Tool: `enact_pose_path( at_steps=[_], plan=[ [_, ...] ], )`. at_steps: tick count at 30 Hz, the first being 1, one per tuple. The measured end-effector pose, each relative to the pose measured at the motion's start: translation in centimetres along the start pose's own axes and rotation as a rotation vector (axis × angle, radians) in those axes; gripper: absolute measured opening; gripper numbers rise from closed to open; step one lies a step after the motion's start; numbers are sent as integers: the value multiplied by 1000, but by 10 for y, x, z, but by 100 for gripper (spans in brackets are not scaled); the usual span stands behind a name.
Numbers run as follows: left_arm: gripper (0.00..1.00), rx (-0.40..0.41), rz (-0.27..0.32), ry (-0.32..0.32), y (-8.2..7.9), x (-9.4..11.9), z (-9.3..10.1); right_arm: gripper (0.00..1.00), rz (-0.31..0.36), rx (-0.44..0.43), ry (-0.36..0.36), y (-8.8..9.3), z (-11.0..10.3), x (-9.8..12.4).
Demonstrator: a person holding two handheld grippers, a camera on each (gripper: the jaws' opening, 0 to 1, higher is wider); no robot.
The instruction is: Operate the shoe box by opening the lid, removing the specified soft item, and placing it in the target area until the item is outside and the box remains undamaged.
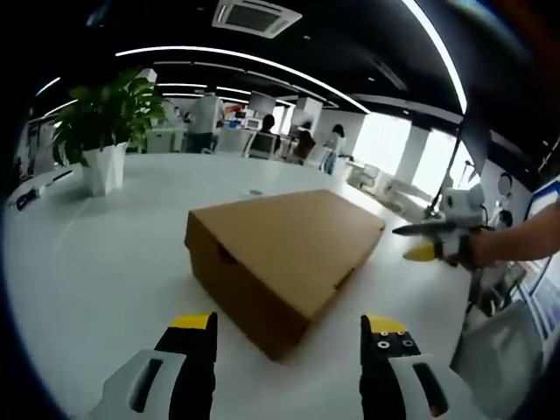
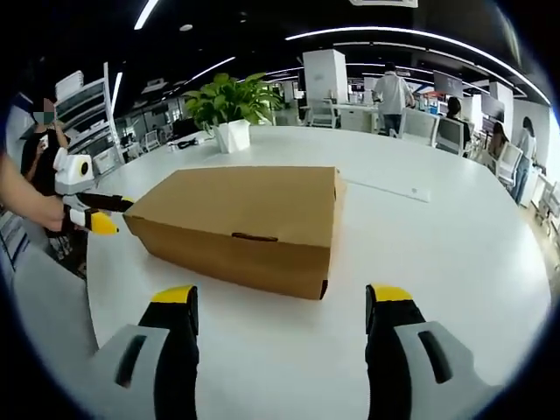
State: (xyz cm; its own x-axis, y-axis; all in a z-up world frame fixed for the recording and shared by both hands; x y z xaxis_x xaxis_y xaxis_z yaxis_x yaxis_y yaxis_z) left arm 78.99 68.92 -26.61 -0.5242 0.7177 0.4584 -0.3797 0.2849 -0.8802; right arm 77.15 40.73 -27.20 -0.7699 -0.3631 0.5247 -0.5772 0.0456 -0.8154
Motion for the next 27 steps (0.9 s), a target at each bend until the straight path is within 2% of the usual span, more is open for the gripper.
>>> enact_pose_path(
  at_steps=[15,27],
  plan=[
    [67,7,-23,0,6,-17,1,74,-18,69,-106,-7,-1,-38],
    [67,4,-25,14,4,-30,0,75,-23,111,-150,-7,0,-54]
  ],
)
Point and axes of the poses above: the point that each gripper's makers call its tool centre point, and the gripper's own axes: x roughly backward along the fingers, z roughly to its right, y roughly out of its underside, the point moved 2 cm from there along x, roughly backward along the fingers, and after that the axes turned 10 degrees about -x, right-handed, at the moved point
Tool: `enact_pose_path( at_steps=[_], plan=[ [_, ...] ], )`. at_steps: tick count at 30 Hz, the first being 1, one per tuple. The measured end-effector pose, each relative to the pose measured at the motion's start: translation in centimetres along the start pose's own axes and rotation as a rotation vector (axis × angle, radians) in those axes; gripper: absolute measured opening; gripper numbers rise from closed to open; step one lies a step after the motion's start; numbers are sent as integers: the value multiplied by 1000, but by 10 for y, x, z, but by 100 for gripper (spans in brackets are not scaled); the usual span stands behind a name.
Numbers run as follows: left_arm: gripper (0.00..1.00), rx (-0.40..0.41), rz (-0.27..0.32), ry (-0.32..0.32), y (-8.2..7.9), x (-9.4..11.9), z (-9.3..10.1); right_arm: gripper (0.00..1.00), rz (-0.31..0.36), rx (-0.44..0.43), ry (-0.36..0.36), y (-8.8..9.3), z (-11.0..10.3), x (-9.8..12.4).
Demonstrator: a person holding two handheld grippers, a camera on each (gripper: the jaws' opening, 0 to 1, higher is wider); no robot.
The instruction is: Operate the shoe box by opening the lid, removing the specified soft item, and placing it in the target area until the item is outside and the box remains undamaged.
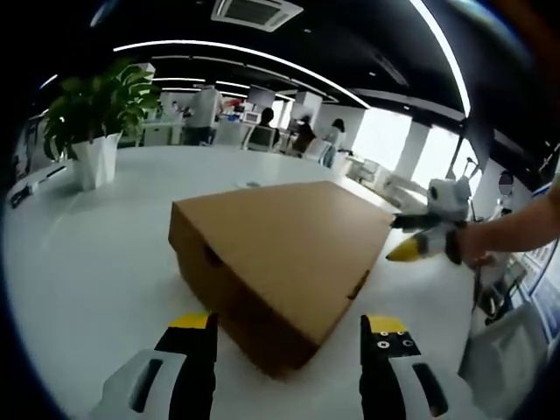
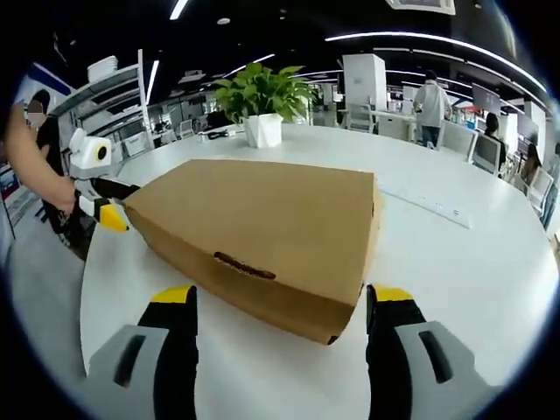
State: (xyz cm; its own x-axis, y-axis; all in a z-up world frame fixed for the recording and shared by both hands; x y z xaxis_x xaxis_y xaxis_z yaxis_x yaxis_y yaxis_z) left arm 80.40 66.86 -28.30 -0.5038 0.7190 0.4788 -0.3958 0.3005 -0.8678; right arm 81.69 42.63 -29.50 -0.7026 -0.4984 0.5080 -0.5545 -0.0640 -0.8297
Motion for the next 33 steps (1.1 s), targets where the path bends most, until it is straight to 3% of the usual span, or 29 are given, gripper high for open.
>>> enact_pose_path(
  at_steps=[7,11,24,33],
  plan=[
    [67,6,-2,6,-4,-4,0,73,1,0,-15,-3,-9,0],
    [63,8,-5,3,-3,-4,-3,66,13,-22,2,-6,-9,1],
    [61,10,-19,-15,-3,-5,-7,64,14,-26,13,-4,-7,1],
    [60,-9,-21,-2,-3,-3,-8,64,29,-49,59,4,-13,5]
  ],
)
Point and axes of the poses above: the point that each gripper's makers call its tool centre point, and the gripper's own axes: x roughly backward along the fingers, z roughly to its right, y roughly out of its underside, the point moved 2 cm from there along x, roughly backward along the fingers, and after that the axes turned 10 degrees about -x, right-handed, at the moved point
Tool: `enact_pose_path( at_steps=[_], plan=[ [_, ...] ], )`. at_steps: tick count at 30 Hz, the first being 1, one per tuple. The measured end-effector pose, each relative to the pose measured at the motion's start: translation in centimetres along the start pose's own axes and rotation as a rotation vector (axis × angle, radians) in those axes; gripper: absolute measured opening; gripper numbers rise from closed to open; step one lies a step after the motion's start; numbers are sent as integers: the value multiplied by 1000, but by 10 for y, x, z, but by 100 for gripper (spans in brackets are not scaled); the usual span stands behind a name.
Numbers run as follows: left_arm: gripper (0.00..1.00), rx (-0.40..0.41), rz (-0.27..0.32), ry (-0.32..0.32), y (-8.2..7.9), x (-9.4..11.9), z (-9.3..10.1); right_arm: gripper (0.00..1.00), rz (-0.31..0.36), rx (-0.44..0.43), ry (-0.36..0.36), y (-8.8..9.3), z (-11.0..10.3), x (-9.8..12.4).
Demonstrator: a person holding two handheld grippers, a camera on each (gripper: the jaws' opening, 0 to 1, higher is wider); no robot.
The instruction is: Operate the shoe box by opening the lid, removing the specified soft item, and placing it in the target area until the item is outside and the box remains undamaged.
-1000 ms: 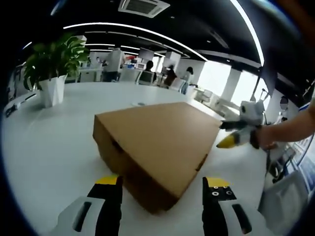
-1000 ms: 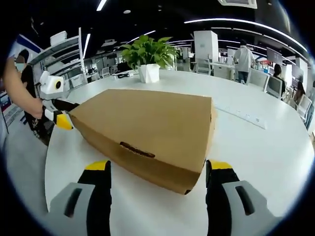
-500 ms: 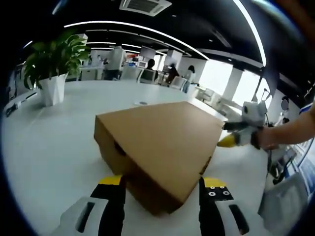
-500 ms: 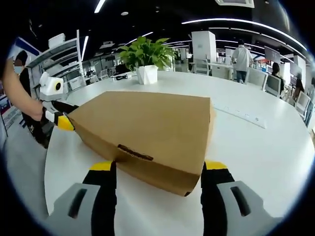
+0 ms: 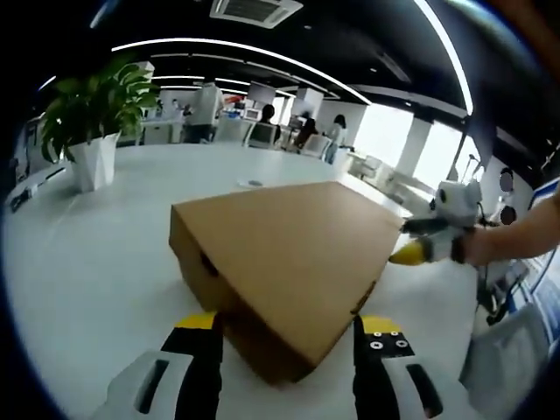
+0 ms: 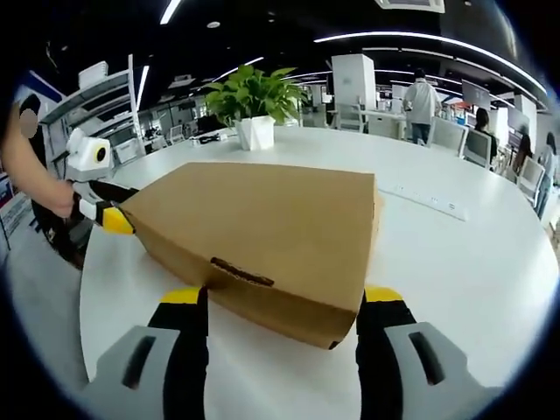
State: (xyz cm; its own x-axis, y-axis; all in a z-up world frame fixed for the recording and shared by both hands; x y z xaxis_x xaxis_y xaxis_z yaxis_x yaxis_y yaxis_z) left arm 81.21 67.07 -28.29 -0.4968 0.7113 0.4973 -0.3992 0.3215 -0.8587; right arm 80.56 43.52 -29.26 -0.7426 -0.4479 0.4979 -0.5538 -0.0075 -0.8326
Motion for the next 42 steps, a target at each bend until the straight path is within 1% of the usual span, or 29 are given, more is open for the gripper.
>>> enact_pose_path(
  at_steps=[8,14,19,28,33,35,39,42],
  plan=[
    [59,-31,-6,22,2,4,-1,64,19,-24,46,8,-13,6],
    [60,-53,-9,30,8,13,-6,64,27,-44,78,14,-30,9],
    [60,-71,-14,50,13,23,-11,64,36,-62,108,20,-48,12],
    [60,-102,-25,86,18,34,-14,64,35,-88,155,26,-69,17],
    [60,-118,-29,106,22,43,-19,64,38,-105,185,32,-84,16],
    [60,-123,-31,115,25,47,-26,64,40,-111,193,33,-91,16],
    [60,-135,-37,128,27,53,-29,64,42,-120,208,34,-103,13],
    [60,-141,-38,134,29,59,-36,65,45,-127,219,34,-110,10]
  ],
)
Point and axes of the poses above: the point that each gripper's makers call its tool centre point, and the gripper's own axes: x roughly backward along the fingers, z roughly to its right, y roughly out of its underside, the point moved 2 cm from there along x, roughly backward along the fingers, and after that the axes turned 10 degrees about -x, right-handed, at the moved point
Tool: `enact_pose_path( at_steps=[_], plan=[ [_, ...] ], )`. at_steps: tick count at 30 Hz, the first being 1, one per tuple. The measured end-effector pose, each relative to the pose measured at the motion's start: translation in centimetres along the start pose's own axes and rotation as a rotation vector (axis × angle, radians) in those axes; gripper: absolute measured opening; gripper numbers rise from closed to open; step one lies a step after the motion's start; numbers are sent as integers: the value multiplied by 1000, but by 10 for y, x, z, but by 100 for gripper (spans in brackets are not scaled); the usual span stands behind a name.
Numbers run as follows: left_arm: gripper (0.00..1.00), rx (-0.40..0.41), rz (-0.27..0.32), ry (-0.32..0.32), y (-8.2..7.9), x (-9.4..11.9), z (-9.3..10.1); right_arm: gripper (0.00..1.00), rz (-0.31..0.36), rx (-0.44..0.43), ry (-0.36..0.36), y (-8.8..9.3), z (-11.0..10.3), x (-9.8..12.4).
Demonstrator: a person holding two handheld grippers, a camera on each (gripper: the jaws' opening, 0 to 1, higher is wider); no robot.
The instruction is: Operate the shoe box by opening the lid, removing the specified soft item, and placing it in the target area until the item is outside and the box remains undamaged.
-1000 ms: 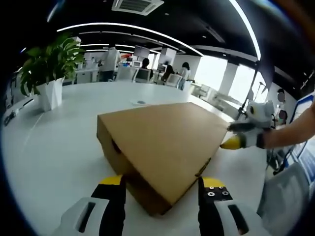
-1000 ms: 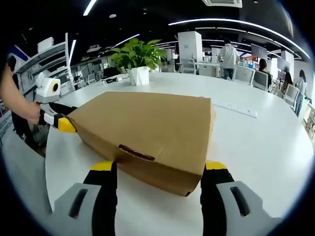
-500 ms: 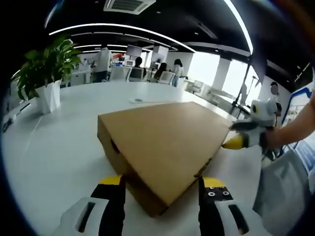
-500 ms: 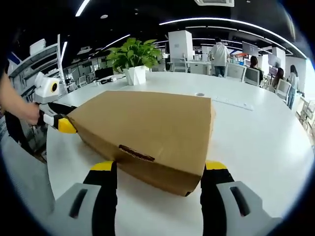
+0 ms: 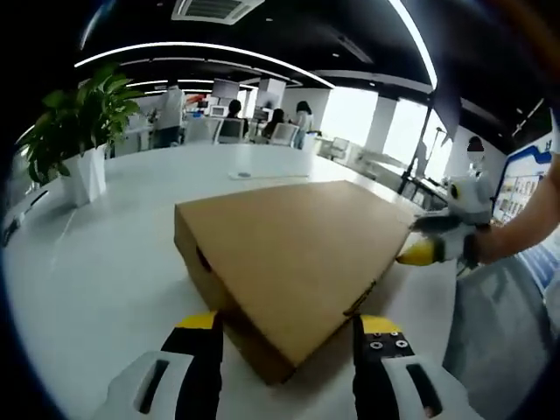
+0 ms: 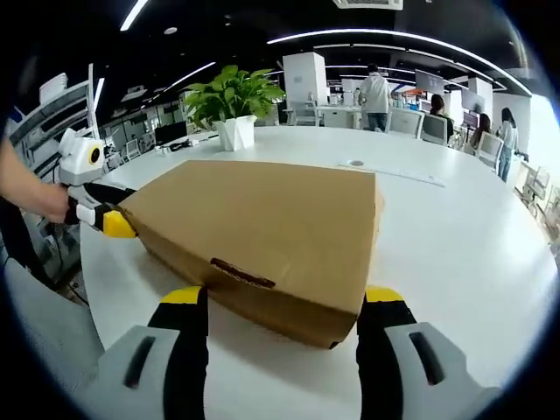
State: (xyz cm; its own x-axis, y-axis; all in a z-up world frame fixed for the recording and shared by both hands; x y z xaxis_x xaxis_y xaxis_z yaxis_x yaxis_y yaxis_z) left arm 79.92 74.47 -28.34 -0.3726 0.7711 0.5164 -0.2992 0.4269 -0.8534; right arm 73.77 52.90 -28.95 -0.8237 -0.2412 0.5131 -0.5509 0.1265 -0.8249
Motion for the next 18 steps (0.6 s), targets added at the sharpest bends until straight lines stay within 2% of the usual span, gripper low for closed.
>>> enact_pose_path(
  at_steps=[13,15,18],
  plan=[
    [61,-29,-15,8,9,22,-22,64,8,-17,21,1,-35,-12],
    [61,-29,-14,5,14,29,-30,65,10,-17,20,0,-39,-15],
    [61,-28,-12,3,13,30,-34,65,12,-15,18,-2,-46,-19]
  ],
)
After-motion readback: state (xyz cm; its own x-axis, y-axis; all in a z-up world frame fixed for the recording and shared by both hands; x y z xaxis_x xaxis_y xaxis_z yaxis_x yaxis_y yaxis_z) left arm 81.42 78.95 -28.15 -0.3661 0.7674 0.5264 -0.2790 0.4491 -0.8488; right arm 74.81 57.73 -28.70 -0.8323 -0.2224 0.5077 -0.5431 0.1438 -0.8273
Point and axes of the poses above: the point that each gripper's makers call its tool centre point, and the gripper's own axes: x roughly backward along the fingers, z roughly to its right, y roughly out of its underside, the point moved 2 cm from there along x, roughly backward along the fingers, and after that the axes turned 10 degrees about -x, right-handed, at the moved point
